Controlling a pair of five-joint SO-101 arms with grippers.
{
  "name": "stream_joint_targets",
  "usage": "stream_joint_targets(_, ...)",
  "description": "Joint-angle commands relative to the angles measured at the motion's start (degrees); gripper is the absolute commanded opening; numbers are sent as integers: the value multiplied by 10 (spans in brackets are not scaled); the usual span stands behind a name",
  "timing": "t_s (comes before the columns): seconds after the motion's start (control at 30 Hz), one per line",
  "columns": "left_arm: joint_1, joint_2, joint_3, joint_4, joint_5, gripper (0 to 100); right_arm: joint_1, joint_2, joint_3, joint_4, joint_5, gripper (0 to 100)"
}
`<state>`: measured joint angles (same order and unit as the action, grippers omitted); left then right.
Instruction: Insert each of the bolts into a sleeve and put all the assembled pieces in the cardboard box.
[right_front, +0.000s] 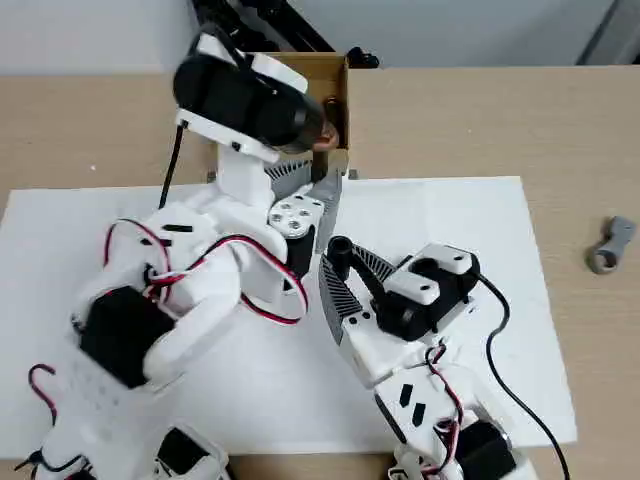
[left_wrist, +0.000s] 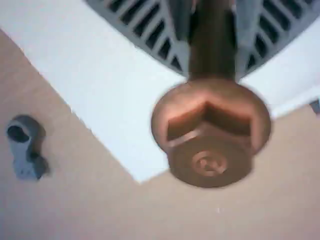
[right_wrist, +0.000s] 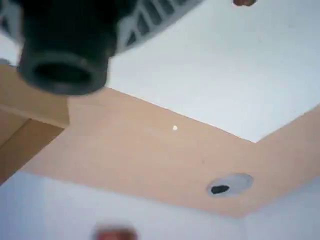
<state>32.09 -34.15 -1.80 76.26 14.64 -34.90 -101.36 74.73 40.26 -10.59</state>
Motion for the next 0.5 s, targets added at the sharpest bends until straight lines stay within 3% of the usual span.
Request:
stream_joint_targets(0.0, 3, -4, 37, -36, 11, 6, -7, -7, -4, -15, 25, 3)
stream_joint_targets(0.47, 6, -3, 90, -76, 38, 6, -7, -7, -4, -15, 25, 3)
